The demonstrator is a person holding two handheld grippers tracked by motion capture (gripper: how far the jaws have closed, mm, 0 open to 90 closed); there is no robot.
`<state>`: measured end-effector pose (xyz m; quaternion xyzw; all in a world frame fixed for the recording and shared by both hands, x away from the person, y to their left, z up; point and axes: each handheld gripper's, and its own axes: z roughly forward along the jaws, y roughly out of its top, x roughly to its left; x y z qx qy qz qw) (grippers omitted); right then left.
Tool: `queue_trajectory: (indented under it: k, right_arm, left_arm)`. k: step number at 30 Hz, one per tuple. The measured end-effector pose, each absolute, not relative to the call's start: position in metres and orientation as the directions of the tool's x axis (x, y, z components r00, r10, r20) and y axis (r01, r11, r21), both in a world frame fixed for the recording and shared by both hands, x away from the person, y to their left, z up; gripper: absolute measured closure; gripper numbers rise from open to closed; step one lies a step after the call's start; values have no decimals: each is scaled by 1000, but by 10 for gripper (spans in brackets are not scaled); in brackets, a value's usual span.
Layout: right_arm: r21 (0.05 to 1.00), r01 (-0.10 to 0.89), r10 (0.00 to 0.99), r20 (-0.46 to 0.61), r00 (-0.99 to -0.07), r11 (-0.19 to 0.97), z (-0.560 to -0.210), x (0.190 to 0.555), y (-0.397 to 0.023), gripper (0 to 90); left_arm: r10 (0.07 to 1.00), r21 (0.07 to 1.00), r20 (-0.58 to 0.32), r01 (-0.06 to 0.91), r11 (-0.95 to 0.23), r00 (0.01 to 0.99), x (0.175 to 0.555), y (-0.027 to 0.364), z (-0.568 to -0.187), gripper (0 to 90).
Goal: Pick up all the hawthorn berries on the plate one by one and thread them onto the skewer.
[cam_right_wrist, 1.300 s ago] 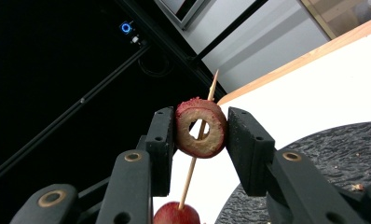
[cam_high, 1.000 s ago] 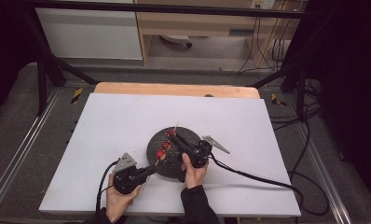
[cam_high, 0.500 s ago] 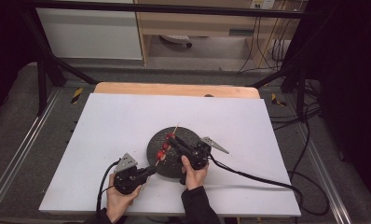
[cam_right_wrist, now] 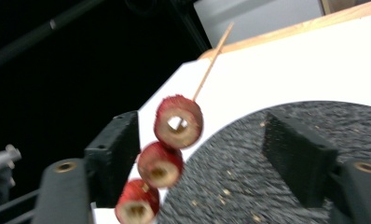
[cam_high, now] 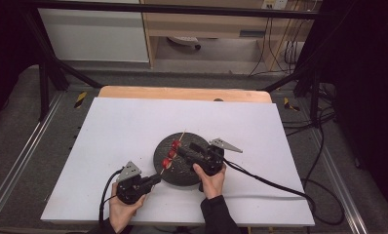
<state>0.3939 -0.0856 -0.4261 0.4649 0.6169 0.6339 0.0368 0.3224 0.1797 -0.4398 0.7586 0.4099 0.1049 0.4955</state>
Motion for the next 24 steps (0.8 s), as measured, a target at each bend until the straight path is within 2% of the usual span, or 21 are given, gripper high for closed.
queue_trajectory:
  k: [7, 10, 19, 24]
  right_arm:
    - [823, 564, 640, 471, -607, -70, -423, 398, -94, 97]
    - [820, 573, 656, 432, -619, 1, -422, 398, -98, 59]
    - [805, 563, 694, 298, -655, 186, -424, 396, -117, 6]
    - [784, 556, 703, 230, -673, 276, -427, 393, -133, 5]
  left_arm:
    - [728, 840, -240, 513, -176, 643, 321, 184, -439, 884]
    - [730, 841, -236, 512, -177, 641, 321, 187, -438, 884]
    - [736, 840, -240, 516, -170, 633, 320, 194, -437, 884]
    - [737, 840, -236, 514, -173, 633, 320, 196, -436, 884]
